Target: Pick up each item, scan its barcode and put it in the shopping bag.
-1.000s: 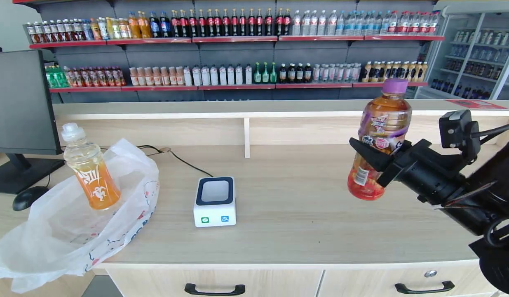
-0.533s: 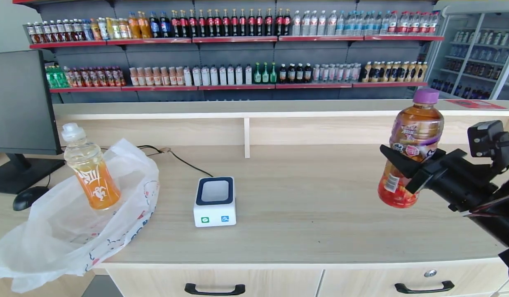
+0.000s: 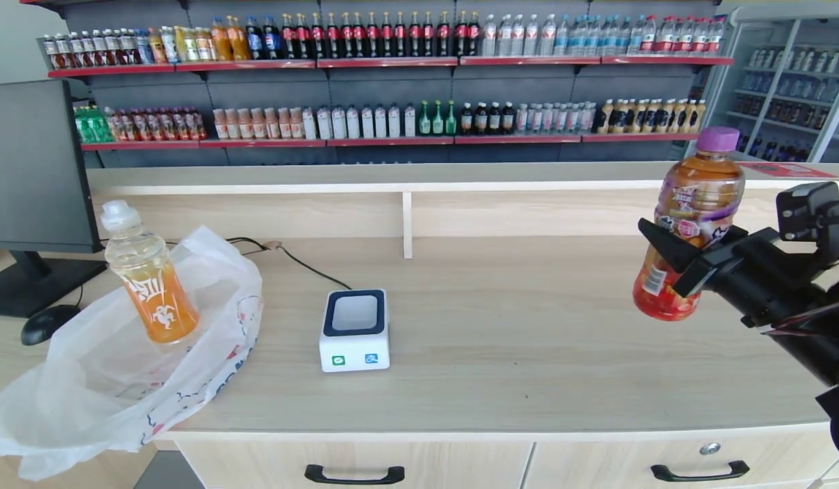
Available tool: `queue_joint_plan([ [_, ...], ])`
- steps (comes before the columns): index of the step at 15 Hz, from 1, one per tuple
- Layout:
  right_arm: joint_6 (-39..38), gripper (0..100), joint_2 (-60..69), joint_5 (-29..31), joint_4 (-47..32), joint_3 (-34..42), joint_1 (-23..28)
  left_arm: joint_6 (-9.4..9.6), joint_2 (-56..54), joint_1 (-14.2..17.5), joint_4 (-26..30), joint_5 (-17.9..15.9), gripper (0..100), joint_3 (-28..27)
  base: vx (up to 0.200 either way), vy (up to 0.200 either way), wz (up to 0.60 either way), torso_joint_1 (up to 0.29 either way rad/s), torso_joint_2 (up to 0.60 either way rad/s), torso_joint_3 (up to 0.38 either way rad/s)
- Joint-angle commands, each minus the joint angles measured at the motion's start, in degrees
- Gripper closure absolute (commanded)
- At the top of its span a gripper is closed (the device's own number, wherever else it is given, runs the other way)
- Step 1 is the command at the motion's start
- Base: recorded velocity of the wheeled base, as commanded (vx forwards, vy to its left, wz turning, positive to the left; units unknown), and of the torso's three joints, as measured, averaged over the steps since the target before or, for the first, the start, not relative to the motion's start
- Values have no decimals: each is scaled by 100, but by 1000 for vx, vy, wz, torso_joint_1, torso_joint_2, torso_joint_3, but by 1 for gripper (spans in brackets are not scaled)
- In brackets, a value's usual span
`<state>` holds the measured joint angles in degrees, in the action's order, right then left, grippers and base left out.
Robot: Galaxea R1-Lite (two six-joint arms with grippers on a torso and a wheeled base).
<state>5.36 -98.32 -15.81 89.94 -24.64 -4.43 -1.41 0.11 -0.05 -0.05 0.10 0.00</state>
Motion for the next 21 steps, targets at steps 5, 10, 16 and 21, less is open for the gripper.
queue_joint_plan([
  [5,0,100,-188,-1,6,38,47,-26,-2,5,-4,8,0,0,-40,40,0,-7,0,7],
  [10,-9,100,146,-1,6,302,47,-43,-2,5,-4,8,0,0,0,200,0,15,9,2],
  [16,-9,100,269,-1,6,389,29,-34,-2,5,-4,8,0,0,0,200,0,3,3,2],
  [21,-27,100,225,-1,6,214,29,-43,-2,5,-13,8,0,0,0,200,0,3,2,1],
])
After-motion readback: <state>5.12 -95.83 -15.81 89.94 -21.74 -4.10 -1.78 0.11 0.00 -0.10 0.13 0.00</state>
